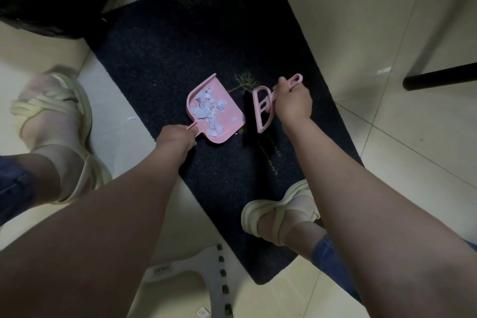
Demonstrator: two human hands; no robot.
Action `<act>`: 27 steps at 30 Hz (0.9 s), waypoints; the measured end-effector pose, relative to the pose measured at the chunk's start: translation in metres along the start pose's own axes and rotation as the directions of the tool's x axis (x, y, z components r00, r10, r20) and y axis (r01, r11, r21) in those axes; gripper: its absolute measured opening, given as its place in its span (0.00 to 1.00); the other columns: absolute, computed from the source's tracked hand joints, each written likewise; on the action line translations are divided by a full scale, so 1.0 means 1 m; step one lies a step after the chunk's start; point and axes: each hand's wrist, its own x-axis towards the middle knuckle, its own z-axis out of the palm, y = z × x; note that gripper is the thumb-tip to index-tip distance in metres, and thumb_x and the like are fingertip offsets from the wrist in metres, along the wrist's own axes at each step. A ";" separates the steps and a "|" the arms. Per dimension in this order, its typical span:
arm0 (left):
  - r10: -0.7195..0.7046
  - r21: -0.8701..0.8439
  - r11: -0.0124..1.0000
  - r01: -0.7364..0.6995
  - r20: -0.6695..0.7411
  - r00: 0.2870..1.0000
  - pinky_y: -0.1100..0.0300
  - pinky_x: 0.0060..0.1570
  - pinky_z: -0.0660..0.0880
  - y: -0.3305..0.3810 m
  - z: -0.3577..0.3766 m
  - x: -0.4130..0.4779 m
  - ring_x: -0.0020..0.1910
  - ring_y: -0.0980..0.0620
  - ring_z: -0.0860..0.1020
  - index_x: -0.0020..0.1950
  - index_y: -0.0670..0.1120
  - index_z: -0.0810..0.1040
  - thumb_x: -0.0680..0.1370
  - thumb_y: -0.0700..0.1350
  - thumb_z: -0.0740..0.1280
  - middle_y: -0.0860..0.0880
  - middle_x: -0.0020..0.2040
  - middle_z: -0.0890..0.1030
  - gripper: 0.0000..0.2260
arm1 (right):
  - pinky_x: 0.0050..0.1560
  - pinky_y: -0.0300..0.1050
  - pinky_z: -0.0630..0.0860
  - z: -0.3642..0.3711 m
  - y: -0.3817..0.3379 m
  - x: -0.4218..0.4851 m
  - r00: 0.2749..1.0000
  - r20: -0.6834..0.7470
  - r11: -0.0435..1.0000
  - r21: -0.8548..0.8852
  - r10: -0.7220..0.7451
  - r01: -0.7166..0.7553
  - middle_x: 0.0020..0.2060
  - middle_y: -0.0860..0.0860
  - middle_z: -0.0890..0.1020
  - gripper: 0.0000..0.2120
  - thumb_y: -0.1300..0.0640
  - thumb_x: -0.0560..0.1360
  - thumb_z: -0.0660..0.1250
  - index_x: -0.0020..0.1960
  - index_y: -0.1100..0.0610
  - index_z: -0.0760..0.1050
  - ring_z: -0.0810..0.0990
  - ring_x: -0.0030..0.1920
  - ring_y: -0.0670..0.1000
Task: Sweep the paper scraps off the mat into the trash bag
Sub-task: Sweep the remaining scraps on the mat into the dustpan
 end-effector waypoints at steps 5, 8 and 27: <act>0.037 -0.008 0.999 -0.037 0.007 0.999 0.58 0.48 0.74 -0.004 0.000 0.001 0.32 0.53 0.74 0.56 0.45 0.81 0.78 0.52 0.67 0.50 0.32 0.77 0.13 | 0.32 0.40 0.65 -0.011 0.001 0.002 0.984 -0.181 0.999 0.034 0.003 0.003 0.38 0.48 0.76 0.18 0.46 0.83 0.54 0.48 0.58 0.75 0.74 0.36 0.46; 0.082 0.012 0.997 -0.083 0.015 0.996 0.60 0.40 0.70 -0.012 -0.007 -0.003 0.30 0.54 0.71 0.53 0.45 0.81 0.78 0.51 0.67 0.50 0.32 0.76 0.12 | 0.30 0.37 0.64 -0.016 0.008 -0.004 0.983 -0.179 0.999 0.044 0.032 -0.024 0.37 0.48 0.77 0.19 0.46 0.82 0.54 0.48 0.58 0.75 0.73 0.33 0.45; 0.021 0.281 0.959 -0.036 0.057 0.998 0.58 0.39 0.69 -0.073 -0.035 -0.004 0.38 0.44 0.73 0.46 0.43 0.80 0.76 0.57 0.67 0.43 0.42 0.76 0.16 | 0.44 0.43 0.73 0.014 0.041 -0.091 1.000 -0.022 1.000 0.025 0.010 -0.009 0.43 0.52 0.81 0.16 0.46 0.80 0.61 0.49 0.59 0.77 0.79 0.44 0.51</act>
